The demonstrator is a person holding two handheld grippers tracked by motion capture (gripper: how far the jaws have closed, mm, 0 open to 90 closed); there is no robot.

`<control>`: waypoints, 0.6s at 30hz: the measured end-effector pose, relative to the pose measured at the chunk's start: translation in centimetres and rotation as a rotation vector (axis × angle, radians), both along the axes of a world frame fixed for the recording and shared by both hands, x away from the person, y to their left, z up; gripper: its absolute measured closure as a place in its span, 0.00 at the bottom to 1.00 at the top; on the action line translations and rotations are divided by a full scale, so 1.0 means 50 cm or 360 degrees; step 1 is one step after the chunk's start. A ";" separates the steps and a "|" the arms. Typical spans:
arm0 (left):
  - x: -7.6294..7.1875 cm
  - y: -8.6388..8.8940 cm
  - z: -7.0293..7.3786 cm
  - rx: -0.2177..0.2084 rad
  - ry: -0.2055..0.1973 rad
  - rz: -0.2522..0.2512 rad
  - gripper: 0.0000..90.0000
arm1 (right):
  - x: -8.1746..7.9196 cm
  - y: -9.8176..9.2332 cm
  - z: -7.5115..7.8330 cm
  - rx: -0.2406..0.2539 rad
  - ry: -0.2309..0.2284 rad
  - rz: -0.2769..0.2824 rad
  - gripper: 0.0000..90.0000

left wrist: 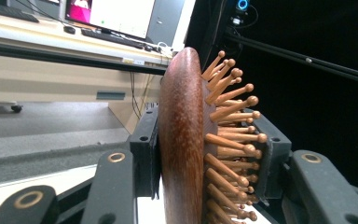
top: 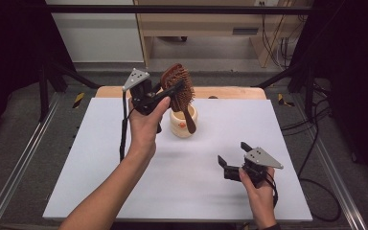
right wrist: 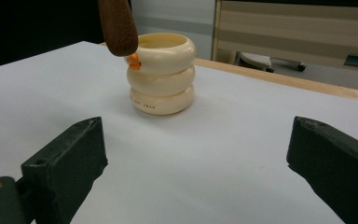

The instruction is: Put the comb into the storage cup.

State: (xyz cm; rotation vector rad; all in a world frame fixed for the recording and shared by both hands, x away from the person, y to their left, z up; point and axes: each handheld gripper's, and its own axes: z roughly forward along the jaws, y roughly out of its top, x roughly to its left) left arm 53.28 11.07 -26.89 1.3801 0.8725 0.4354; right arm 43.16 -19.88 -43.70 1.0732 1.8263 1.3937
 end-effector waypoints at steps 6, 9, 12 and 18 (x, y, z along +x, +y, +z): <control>0.017 -0.005 0.022 0.0021 -0.0031 0.0022 0.58 | 0.001 0.001 0.001 0.0007 0.0005 0.0000 0.05; 0.025 -0.006 0.027 0.0018 -0.0036 0.0033 0.58 | 0.004 0.003 -0.002 0.0003 0.0029 0.0000 0.05; 0.034 -0.005 0.033 0.0040 -0.0056 0.0060 0.58 | 0.004 0.005 -0.004 -0.0006 0.0027 0.0011 0.05; 0.051 0.010 0.047 0.0017 -0.0070 0.0107 0.58 | 0.003 0.010 -0.004 0.0013 0.0028 0.0040 0.04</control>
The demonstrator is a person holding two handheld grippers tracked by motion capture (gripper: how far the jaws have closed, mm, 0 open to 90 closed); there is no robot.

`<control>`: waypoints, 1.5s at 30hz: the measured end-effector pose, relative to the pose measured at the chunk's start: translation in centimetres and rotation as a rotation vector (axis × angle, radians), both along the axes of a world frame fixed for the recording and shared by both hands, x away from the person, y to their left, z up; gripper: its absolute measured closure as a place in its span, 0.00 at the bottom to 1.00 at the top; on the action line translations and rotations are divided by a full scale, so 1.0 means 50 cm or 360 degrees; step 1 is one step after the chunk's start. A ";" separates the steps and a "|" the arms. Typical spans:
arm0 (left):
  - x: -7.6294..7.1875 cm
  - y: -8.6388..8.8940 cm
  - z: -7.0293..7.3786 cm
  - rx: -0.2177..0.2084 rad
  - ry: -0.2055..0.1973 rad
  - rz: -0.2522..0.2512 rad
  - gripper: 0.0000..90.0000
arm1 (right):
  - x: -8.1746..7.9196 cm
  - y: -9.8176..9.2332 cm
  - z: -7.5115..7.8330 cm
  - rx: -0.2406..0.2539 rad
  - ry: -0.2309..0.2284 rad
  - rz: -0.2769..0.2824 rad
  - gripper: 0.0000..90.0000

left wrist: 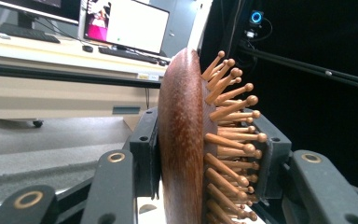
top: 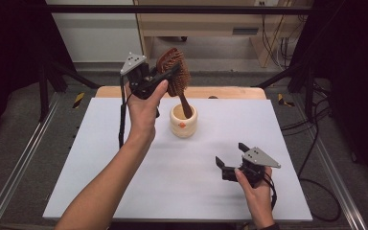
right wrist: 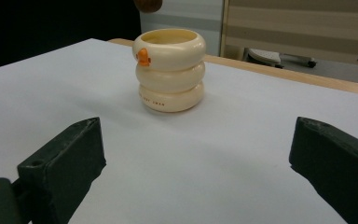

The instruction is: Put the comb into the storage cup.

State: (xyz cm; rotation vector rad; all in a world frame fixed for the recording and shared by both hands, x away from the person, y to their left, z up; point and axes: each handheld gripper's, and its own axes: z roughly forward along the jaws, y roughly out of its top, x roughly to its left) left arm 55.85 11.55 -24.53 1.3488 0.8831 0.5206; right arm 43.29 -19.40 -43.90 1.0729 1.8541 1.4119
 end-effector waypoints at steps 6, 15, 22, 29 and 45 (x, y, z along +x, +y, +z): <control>0.019 0.005 0.005 0.0053 -0.0014 0.0045 0.58 | 0.000 0.003 0.000 -0.0009 -0.0013 0.0003 0.04; 0.028 0.009 0.001 0.0079 -0.0030 0.0085 0.58 | -0.001 0.004 0.000 0.0000 -0.0013 0.0010 0.04; 0.035 0.004 -0.006 0.0127 -0.0041 0.0100 0.58 | 0.000 0.005 0.000 0.0012 -0.0011 0.0019 0.04; 0.044 0.002 -0.014 0.0127 -0.0030 0.0110 0.58 | -0.001 0.004 0.001 0.0017 -0.0025 0.0023 0.04; 0.054 0.006 -0.022 0.0134 -0.0013 0.0123 0.58 | -0.002 0.005 0.001 0.0037 -0.0028 0.0034 0.04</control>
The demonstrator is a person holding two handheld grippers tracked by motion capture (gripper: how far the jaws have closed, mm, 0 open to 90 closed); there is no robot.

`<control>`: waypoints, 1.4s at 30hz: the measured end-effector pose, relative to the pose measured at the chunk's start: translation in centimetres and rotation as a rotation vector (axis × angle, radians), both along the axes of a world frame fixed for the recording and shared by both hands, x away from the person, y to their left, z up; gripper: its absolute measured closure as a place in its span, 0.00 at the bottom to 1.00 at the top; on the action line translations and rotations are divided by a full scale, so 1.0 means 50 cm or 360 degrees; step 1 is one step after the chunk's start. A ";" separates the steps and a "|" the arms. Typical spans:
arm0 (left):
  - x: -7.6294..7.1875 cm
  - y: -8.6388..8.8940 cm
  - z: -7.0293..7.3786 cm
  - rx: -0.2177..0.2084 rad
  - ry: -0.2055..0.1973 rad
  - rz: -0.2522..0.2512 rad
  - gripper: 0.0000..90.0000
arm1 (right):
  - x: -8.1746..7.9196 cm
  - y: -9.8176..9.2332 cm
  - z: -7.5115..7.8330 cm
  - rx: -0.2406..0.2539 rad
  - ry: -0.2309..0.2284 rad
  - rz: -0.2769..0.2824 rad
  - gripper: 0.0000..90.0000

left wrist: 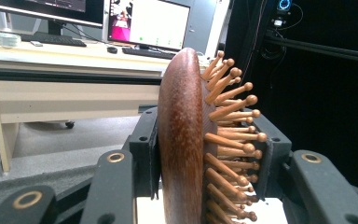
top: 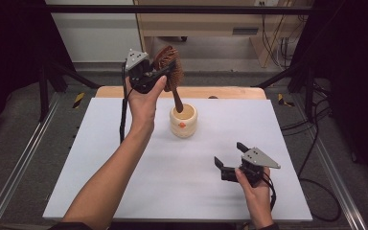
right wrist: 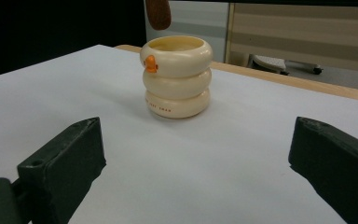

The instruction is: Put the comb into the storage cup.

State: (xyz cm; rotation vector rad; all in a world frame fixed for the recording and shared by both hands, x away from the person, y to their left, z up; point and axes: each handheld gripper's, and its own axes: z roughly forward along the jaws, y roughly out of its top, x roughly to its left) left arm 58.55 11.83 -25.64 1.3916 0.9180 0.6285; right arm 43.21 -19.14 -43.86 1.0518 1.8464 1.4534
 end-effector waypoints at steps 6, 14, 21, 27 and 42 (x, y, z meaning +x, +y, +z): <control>0.005 -0.004 -0.006 -0.0006 0.0008 0.0003 0.58 | 0.000 -0.001 -0.001 0.0000 -0.0002 0.0002 0.04; 0.019 -0.019 -0.024 0.0014 0.0022 -0.0007 0.58 | 0.002 -0.002 -0.001 -0.0003 0.0004 0.0002 0.04; 0.025 -0.024 -0.035 0.0032 0.0027 0.0000 0.58 | 0.003 -0.003 -0.002 -0.0016 -0.0005 0.0009 0.04; 0.016 -0.024 -0.030 0.0046 0.0016 0.0003 0.58 | 0.000 -0.003 -0.002 0.0000 0.0000 0.0005 0.04; 0.026 -0.030 -0.042 0.0030 0.0020 0.0014 0.58 | 0.002 -0.003 -0.002 -0.0001 -0.0006 0.0013 0.03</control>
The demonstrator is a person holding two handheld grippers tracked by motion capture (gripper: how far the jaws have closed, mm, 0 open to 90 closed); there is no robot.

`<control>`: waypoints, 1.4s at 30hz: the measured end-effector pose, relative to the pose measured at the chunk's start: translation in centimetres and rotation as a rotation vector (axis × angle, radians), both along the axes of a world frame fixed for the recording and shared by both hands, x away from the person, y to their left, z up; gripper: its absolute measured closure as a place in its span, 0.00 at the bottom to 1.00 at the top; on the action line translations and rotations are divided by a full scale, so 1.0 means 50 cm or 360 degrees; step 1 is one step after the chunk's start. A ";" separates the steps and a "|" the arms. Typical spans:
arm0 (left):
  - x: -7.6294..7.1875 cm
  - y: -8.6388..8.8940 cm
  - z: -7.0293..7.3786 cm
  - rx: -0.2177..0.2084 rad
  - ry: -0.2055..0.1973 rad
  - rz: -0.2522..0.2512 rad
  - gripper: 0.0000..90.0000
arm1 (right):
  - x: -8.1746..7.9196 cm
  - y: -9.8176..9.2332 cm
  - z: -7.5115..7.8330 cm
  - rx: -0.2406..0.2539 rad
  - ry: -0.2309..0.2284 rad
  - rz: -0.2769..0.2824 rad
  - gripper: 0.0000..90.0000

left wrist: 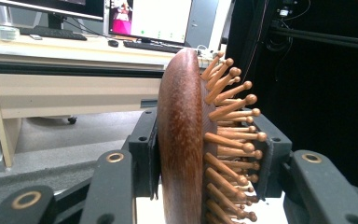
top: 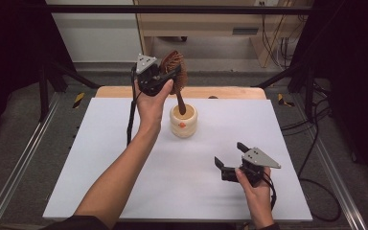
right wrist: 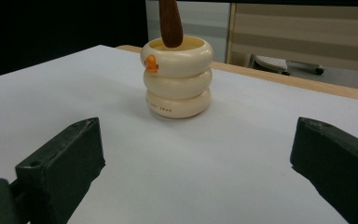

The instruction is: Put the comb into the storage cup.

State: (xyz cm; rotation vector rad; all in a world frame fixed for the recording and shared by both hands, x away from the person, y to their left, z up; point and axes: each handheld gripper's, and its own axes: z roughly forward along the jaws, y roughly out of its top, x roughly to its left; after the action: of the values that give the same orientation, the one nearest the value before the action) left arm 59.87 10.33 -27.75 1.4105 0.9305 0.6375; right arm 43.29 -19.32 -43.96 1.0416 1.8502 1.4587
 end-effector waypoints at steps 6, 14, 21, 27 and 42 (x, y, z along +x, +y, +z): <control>0.004 0.000 -0.014 0.0022 0.0014 0.0004 0.58 | -0.001 0.001 0.000 -0.0001 -0.0001 0.0002 0.03; 0.012 -0.001 -0.027 0.0005 0.0032 0.0011 0.58 | -0.001 0.002 -0.001 0.0000 0.0002 0.0004 0.03; 0.012 -0.005 -0.031 0.0005 0.0029 0.0005 0.58 | -0.002 0.002 -0.001 -0.0001 -0.0002 0.0009 0.03; 0.013 -0.006 -0.032 0.0018 0.0024 0.0007 0.58 | -0.001 0.002 -0.001 -0.0001 0.0000 0.0010 0.03; 0.018 -0.011 -0.049 0.0031 0.0039 0.0006 0.58 | -0.002 0.002 0.000 0.0003 -0.0002 0.0009 0.03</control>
State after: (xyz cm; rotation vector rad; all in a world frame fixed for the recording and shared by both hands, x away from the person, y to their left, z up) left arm 60.78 9.79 -30.18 1.4370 0.9488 0.6353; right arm 43.20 -19.21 -43.98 1.0369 1.8531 1.4644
